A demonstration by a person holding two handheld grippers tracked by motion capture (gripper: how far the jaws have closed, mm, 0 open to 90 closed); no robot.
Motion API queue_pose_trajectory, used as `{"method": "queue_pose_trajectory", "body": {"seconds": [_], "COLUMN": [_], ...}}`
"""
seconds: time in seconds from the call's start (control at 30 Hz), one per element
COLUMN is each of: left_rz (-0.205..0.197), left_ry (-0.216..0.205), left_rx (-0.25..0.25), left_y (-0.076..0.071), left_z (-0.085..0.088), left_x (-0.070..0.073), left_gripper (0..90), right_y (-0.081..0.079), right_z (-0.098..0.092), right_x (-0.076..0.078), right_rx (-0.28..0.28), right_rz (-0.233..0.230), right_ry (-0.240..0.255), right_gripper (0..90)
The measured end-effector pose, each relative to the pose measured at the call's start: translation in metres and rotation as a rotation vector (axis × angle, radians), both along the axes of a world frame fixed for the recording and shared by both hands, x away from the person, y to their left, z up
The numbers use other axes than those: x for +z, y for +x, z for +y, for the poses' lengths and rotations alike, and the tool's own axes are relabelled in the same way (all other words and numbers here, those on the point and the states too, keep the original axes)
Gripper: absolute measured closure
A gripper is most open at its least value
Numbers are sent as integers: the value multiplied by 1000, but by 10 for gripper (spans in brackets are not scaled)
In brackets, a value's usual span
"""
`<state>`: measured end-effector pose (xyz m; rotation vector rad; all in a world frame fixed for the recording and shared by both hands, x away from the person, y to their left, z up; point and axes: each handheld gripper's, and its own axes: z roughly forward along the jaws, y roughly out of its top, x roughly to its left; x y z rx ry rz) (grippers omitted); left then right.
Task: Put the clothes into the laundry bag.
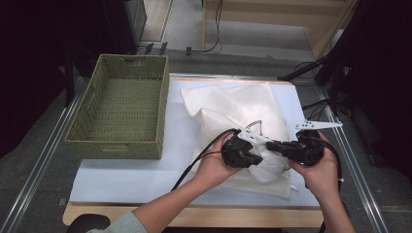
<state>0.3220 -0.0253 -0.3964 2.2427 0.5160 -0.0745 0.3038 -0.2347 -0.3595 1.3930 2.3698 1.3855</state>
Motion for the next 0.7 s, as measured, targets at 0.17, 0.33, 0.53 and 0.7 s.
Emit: {"method": "queue_pose_trajectory", "body": {"seconds": [0.17, 0.33, 0.53, 0.7], "left_rz": [-11, -24, -32, -88], "left_ry": [26, 44, 23, 18], "left_rx": [13, 41, 104, 152], "left_y": [9, 22, 38, 51], "left_z": [-14, -22, -28, -33], "left_x": [-12, -25, -38, -41], "left_gripper": [900, 900, 900, 900], "right_y": [1, 7, 15, 19], "right_z": [-3, -2, 2, 5], "right_x": [-5, -13, -20, -22], "right_rx": [-20, -30, -38, -42], "right_rz": [7, 25, 46, 49], "right_ry": [-10, -14, -16, -18], "right_gripper": [878, 878, 879, 881]}}
